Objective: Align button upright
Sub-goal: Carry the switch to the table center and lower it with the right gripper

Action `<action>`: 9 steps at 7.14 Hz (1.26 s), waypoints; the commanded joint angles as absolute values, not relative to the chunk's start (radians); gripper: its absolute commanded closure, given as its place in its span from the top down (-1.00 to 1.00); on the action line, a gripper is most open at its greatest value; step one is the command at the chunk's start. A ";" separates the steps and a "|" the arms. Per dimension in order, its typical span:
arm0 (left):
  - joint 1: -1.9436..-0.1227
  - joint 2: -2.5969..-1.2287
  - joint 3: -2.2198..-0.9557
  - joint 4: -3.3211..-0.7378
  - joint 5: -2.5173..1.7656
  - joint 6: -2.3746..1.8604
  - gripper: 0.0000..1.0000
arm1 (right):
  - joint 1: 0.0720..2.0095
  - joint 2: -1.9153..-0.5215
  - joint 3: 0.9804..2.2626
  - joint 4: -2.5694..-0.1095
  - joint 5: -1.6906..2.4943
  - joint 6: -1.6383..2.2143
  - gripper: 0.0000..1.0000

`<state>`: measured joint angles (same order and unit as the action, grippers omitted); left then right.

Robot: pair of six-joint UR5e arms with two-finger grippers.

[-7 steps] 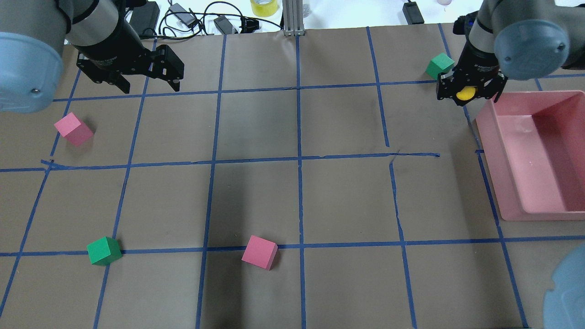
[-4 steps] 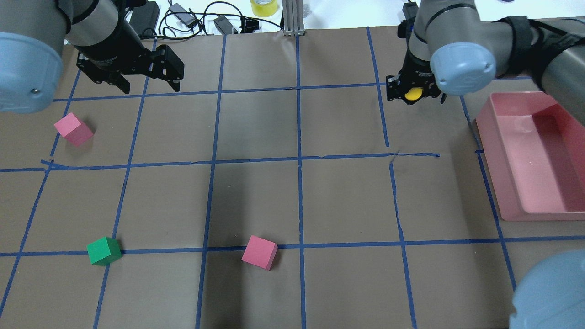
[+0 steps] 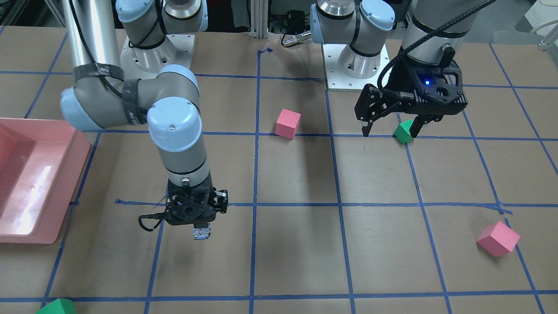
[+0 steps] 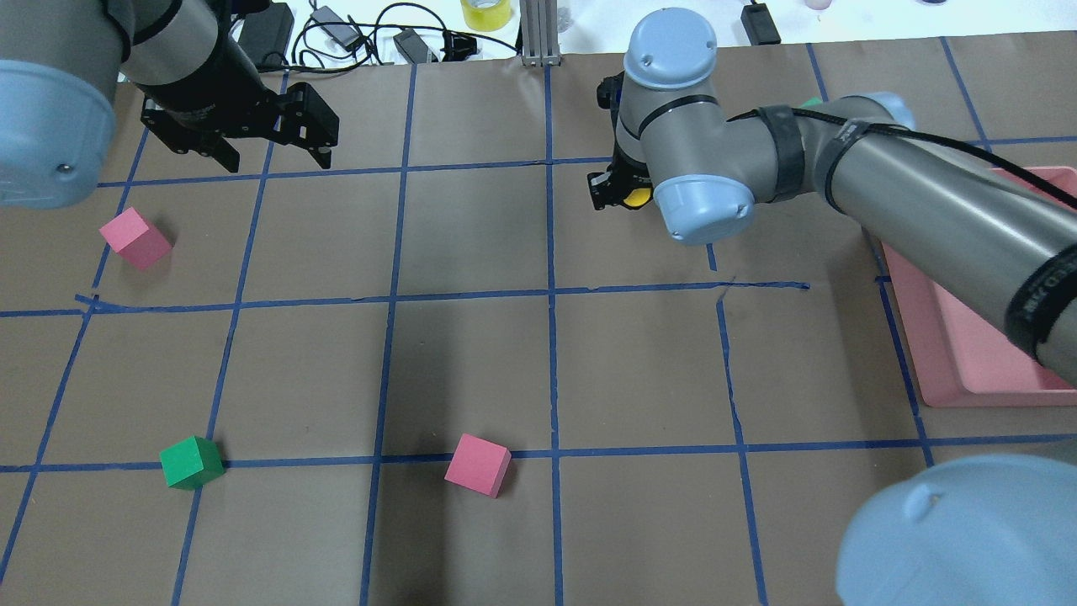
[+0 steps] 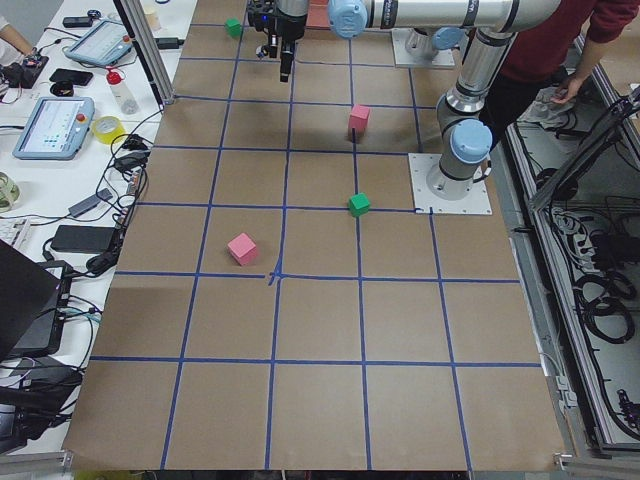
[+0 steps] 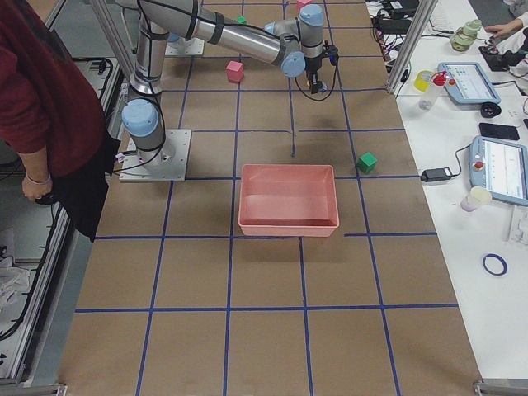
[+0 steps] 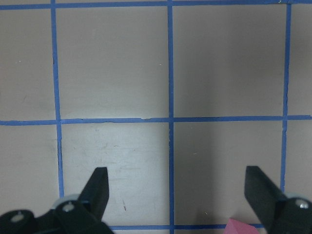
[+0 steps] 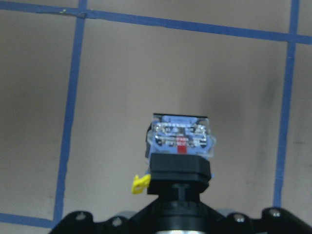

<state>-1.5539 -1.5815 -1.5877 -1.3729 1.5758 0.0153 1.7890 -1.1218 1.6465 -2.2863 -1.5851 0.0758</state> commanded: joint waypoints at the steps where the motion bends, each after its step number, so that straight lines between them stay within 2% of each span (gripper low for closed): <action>1: -1.554 -1.582 -1.588 -1.373 1.575 0.015 1.00 | 1.850 -1.050 1.651 -2.412 -1.529 0.072 -1.00; 4: -1.554 -1.582 -1.588 -1.373 1.577 0.015 1.00 | 1.870 -0.950 1.638 -2.522 -1.422 0.075 -1.00; 9: -1.554 -1.582 -1.588 -1.373 1.577 0.015 1.00 | 1.870 -0.917 1.620 -2.525 -1.347 0.074 -1.00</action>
